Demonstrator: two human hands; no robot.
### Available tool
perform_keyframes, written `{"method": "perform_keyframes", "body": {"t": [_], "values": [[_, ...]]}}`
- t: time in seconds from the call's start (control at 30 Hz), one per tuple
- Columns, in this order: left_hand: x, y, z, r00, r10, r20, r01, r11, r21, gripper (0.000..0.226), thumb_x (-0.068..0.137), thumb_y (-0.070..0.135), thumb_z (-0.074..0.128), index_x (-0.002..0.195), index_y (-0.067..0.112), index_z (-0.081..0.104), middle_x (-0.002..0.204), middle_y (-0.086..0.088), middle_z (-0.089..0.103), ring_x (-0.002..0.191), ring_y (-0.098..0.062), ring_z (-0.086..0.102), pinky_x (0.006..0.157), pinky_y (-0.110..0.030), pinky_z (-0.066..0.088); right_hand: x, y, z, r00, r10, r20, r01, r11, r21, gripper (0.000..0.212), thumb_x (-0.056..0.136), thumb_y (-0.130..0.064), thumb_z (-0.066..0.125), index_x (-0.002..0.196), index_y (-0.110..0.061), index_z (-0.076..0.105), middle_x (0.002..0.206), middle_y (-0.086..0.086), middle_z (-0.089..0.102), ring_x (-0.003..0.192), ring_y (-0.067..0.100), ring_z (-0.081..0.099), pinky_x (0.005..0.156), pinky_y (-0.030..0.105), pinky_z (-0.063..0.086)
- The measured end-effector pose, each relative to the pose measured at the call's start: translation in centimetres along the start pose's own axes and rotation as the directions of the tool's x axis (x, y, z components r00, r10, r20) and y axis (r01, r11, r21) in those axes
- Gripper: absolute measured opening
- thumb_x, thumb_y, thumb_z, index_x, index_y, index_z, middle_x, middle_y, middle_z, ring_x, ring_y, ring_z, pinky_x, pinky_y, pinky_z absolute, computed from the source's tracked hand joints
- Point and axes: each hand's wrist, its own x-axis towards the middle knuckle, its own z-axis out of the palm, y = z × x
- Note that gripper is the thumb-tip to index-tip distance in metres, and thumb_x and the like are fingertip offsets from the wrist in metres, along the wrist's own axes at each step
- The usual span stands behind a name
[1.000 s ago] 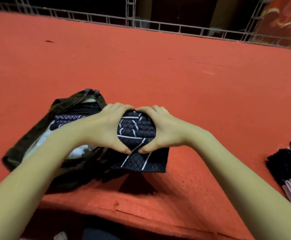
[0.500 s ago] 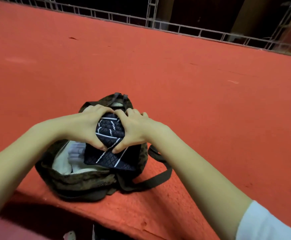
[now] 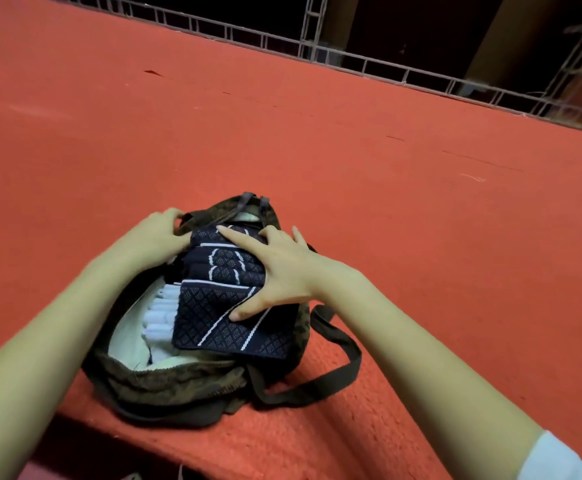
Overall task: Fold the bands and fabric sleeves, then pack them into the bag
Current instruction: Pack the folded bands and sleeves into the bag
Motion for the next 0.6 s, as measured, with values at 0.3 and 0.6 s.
{"method": "perform_keyframes", "body": {"t": [0.3, 0.6], "values": [[1.7, 2.9, -3.2, 0.940, 0.149, -0.305, -0.155, 0.988, 0.006, 0.032, 0.098, 0.030, 0.046, 0.095, 0.001, 0.059, 0.092, -0.024, 0.063, 0.089, -0.039, 0.056, 0.072, -0.042, 0.039, 0.3, 0.4, -1.1, 0.995, -0.060, -0.082, 0.065, 0.996, 0.059, 0.099, 0.064, -0.059, 0.075, 0.142, -0.056, 0.014, 0.119, 0.004, 0.037, 0.117, 0.023, 0.033, 0.103, 0.039, 0.026], [1.0, 4.3, -7.6, 0.890, 0.229, -0.394, -0.264, 0.964, -0.036, 0.036, 0.098, 0.030, 0.047, 0.084, -0.001, 0.061, 0.077, -0.022, 0.060, 0.078, -0.037, 0.052, 0.068, -0.041, 0.036, 6.5, 0.7, -3.9, 0.996, -0.061, -0.067, 0.062, 0.998, 0.017, 0.097, 0.064, -0.059, 0.076, 0.142, -0.054, 0.018, 0.113, 0.003, 0.036, 0.118, 0.025, 0.032, 0.103, 0.042, 0.026]]}}
